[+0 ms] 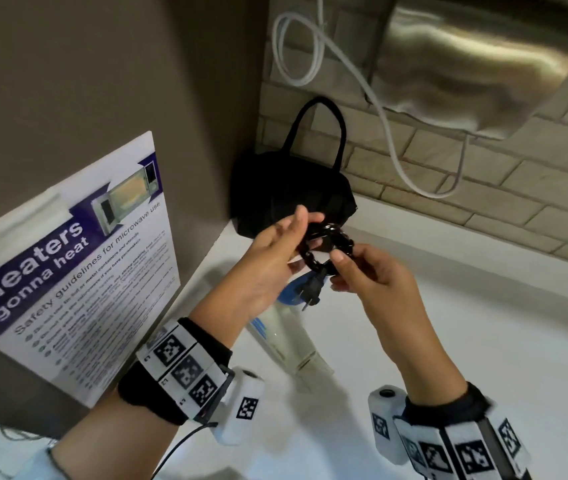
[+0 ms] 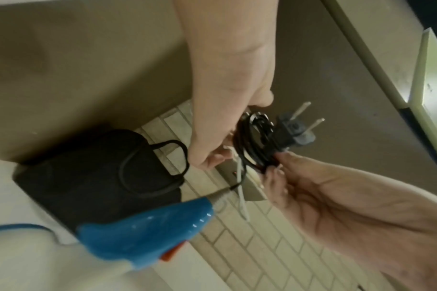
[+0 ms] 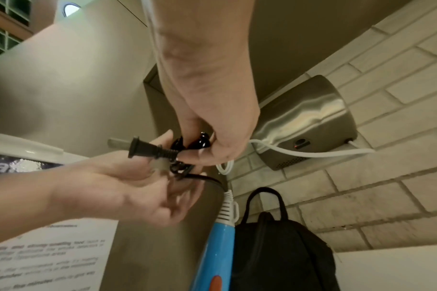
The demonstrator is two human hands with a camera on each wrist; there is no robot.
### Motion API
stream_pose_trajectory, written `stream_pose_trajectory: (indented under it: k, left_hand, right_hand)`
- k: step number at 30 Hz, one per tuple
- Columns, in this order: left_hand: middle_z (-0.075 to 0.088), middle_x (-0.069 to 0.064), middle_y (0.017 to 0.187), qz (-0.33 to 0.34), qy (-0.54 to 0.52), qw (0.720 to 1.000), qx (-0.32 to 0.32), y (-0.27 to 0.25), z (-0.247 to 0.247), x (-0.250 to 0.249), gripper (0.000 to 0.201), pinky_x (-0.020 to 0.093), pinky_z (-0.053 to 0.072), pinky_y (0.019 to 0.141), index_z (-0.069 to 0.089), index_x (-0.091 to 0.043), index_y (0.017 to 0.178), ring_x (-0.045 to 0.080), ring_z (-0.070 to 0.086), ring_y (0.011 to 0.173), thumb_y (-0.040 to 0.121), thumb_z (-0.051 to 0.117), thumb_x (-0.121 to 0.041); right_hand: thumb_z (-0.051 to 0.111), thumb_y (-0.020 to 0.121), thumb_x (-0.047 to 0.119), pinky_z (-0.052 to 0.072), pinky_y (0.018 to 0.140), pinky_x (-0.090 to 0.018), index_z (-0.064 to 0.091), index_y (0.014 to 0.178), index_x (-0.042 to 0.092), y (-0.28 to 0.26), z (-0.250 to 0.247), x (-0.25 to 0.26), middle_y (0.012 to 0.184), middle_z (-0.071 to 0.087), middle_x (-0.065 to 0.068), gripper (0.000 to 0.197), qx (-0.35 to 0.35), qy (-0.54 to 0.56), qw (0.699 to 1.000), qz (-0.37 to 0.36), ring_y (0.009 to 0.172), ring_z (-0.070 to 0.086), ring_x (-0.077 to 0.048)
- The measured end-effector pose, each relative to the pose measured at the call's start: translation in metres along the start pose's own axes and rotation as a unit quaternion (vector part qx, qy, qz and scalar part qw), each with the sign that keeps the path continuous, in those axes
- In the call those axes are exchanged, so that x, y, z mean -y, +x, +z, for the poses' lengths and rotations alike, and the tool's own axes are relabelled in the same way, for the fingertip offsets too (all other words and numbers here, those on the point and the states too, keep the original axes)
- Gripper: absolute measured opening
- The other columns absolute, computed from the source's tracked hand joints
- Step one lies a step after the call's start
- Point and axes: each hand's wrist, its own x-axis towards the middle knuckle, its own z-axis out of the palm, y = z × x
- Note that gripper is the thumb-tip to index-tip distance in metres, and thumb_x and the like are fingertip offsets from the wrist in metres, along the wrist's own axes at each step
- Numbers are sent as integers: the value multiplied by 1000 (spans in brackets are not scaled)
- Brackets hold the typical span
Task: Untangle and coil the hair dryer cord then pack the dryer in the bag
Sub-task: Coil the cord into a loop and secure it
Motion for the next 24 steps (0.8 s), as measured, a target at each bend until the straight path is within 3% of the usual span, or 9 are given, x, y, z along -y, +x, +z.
stream_pose_trajectory:
  k: [2,4,6,8,9,14,18,21,24]
  left_hand:
    - [69,-5,115,-5,92,995,-47,5,-17,16,45,29,45,95,64,-24,112,10,60,113,84,49,-56]
    - [68,-5,111,-9,237,968,-84,8,-38,38,25,31,46,94,66,-23,107,14,60,112,90,58,-40]
    - [65,-3,112,-20,430,899,-80,7,-56,64,21,29,46,91,66,-26,108,20,61,108,88,63,-33]
    - [53,-1,123,-61,581,810,-57,-1,-60,86,30,25,37,89,61,-37,115,22,52,116,85,64,-40]
    - [45,0,130,-87,597,796,-48,-5,-58,94,33,25,32,92,58,-41,117,23,45,122,84,64,-42]
    - [23,4,147,-69,525,848,-21,-9,-44,122,39,10,22,93,61,-38,116,22,32,130,80,72,-27]
    - [20,-3,148,-48,561,827,-15,-8,-36,127,38,22,31,100,60,-42,116,23,28,129,80,72,-35]
    - [19,-5,144,-41,584,811,-6,-10,-27,134,39,32,31,107,59,-44,114,26,26,124,78,71,-43]
    - [18,-6,141,-39,596,802,8,-14,-20,141,41,31,34,103,58,-44,115,24,23,123,77,70,-49]
  right_hand:
    - [63,90,26,56,78,-28,69,94,12,2,-5,-7,80,74,-6,16,-31,51,998,35,72,71,-14]
    - [62,91,23,55,78,-22,69,94,7,3,-11,-14,81,73,-6,18,-45,101,992,57,76,71,-16]
    - [59,92,21,54,83,-22,69,92,6,2,-16,-21,85,75,-6,18,-52,137,986,74,85,72,-18]
    - [57,94,19,52,91,-28,69,91,6,0,-20,-29,90,76,-7,18,-66,153,982,91,91,73,-19]
    - [56,94,18,50,95,-31,69,91,6,-1,-22,-34,91,76,-8,18,-76,154,980,101,93,72,-19]
    - [56,94,14,43,105,-38,71,90,3,-7,-33,-75,95,75,-16,19,-107,157,970,151,96,71,-22]
    - [53,95,9,45,104,-38,59,98,-18,-10,-41,-114,99,72,-23,27,-121,180,954,208,98,70,-27]
    - [55,94,9,47,101,-37,61,89,-9,-14,-43,-139,98,72,-23,20,-129,174,942,256,97,70,-28]
    - [54,94,8,56,85,-24,62,90,-7,-20,-46,-159,101,71,-26,18,-138,192,924,301,92,70,-26]
